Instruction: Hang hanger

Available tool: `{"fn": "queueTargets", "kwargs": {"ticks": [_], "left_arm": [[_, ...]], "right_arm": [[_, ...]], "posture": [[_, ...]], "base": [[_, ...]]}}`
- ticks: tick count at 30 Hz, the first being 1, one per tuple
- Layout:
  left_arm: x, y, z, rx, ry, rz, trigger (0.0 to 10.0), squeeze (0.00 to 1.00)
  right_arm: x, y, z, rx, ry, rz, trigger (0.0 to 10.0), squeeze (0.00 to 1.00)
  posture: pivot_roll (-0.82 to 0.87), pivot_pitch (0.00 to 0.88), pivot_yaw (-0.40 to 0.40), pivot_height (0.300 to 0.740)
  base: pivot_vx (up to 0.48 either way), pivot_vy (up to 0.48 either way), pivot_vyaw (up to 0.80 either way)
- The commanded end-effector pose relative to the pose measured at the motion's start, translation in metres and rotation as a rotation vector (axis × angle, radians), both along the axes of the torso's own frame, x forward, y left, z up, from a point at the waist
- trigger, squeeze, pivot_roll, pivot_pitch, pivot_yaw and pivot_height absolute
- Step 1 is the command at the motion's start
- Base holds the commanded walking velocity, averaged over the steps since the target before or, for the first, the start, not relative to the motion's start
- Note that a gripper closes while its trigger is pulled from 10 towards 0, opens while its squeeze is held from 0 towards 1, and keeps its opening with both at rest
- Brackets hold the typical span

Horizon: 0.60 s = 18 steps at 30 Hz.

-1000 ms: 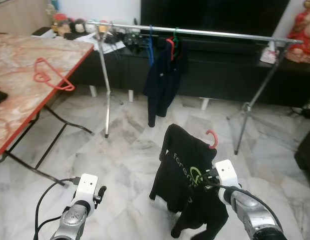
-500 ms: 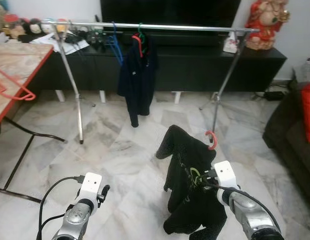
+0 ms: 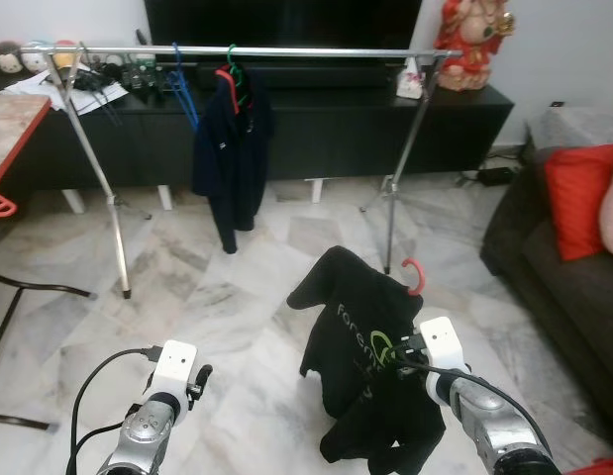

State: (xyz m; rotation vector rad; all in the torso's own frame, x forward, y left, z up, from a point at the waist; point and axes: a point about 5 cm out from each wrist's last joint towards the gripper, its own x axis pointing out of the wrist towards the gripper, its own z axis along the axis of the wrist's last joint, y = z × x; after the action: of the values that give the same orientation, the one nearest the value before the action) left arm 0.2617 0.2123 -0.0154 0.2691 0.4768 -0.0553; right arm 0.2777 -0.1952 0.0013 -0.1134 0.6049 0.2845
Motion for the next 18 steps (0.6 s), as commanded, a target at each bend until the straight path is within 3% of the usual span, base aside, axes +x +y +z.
{"fn": "queueTargets", "kwargs": {"ticks": [1, 10, 18], "left_arm": [[0.0009, -0.0037, -0.0007, -0.009, 0.001, 0.000, 10.0, 0.00], [0.0002, -0.0025, -0.0007, 0.002, 0.000, -0.008, 10.0, 0.00], [0.0019, -0.0033, 0.0001, -0.036, 0.005, -0.012, 10.0, 0.00]], "right_arm": [[0.0058, -0.0032, 0.0076, -0.005, -0.045, -0.002, 10.0, 0.00], [0.0070, -0.0026, 0.0085, -0.011, -0.046, 0.015, 10.0, 0.00], [0.0078, 0.0042, 0.0115, 0.011, -0.039, 0.128, 10.0, 0.00]], "posture": [[-0.03, 0.000, -0.073, 0.740], [-0.03, 0.000, -0.075, 0.740], [-0.03, 0.000, -0.076, 0.740]], "base": [[0.000, 0.000, -0.77], [0.000, 0.000, -0.77], [0.000, 0.000, -0.68]]}}
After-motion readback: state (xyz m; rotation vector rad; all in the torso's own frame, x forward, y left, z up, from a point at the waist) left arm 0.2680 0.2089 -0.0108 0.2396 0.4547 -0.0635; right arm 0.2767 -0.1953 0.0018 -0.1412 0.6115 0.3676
